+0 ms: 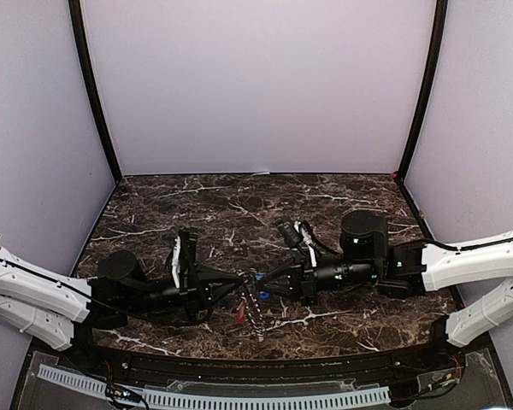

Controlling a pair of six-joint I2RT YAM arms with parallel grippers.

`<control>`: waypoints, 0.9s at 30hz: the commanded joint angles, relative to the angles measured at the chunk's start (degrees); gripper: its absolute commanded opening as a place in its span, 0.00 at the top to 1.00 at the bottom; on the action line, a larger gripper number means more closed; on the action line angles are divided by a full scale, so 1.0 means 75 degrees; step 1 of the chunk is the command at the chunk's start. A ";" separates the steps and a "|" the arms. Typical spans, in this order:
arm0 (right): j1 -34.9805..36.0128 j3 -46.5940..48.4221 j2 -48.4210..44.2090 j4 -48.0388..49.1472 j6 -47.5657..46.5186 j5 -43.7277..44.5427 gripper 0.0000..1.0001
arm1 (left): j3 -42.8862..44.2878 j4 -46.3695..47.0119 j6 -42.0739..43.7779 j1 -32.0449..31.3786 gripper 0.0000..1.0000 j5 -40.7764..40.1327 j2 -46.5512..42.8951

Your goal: Remove the keys from the keyring

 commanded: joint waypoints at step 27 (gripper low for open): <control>-0.0199 -0.0634 -0.0563 0.0585 -0.0005 0.1220 1.00 | 0.2195 -0.5126 0.0325 0.0320 0.53 0.0247 -0.0312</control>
